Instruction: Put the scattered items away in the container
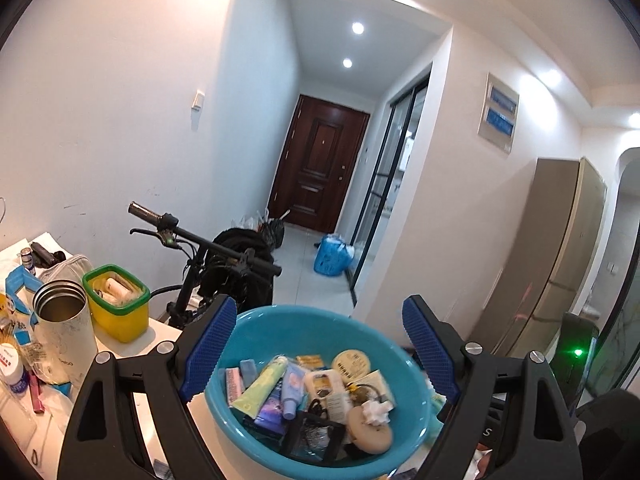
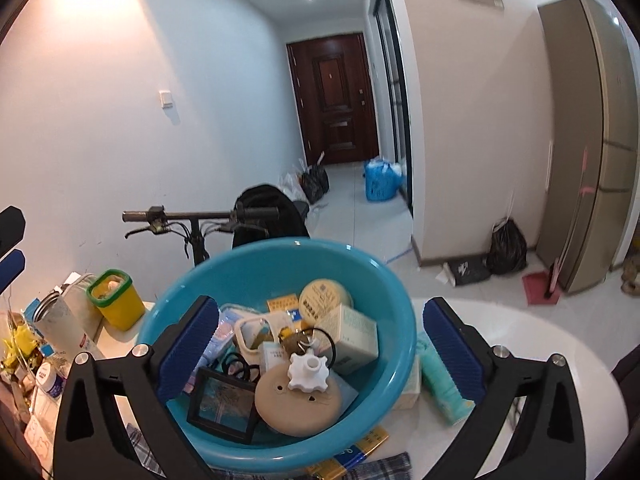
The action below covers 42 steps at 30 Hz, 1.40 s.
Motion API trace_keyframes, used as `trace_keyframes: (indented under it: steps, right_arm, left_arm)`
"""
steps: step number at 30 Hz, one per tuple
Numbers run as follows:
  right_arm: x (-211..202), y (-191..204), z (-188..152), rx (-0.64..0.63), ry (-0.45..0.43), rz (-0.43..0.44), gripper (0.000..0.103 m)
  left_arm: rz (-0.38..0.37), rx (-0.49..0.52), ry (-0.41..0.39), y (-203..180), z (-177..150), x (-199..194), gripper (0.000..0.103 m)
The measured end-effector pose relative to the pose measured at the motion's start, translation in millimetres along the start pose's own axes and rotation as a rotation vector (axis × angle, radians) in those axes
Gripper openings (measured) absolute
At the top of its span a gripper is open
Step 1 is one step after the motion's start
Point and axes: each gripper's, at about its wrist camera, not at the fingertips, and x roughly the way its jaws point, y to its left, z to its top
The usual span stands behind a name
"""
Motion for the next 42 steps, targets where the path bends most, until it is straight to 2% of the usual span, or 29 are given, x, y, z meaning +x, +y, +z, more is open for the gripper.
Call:
trace_keyframes:
  steps: [3,5,8,10,12,14,20,30,35,42]
  right_arm:
    - [-20,-1,7,0.003,-0.050,0.006,0.102]
    - [-34,-2,11,0.003,-0.081,0.002,0.102]
    - [-50,-7,15,0.025,-0.117,-0.001,0.102]
    - [-56,-10,16,0.039,-0.120,0.000,0.102]
    - [-60,-10,15,0.032,-0.112,0.002,0.102]
    - [-65,-9,12,0.010,-0.104,-0.014,0.102]
    - [-85,-2,1,-0.057,-0.100,-0.054,0.102]
    - [-130,-2,-16,-0.062,-0.126,-0.039,0.102]
    - [-151,-1,-19,-0.055,-0.148,-0.034,0.102]
    - [-173,8,-26,-0.060,-0.162,-0.007,0.102]
  left_arm:
    - [0.011,-0.007,-0.004,-5,0,-6,0.087]
    - [-0.001,0.021,0.002,-10,2,-11,0.087]
    - [0.023,0.075,-0.020,-15,6,-23,0.087]
    - [0.033,0.078,-0.037,-14,8,-31,0.088]
    - [0.020,0.067,-0.043,-12,10,-39,0.098]
    - [0.004,0.064,-0.048,-10,10,-44,0.102]
    - [-0.002,0.078,-0.056,-16,9,-60,0.102]
    - [0.018,0.152,-0.066,-24,5,-105,0.102]
    - [-0.019,0.130,-0.030,-16,2,-124,0.102]
    - [-0.007,0.168,0.028,-15,-11,-137,0.102]
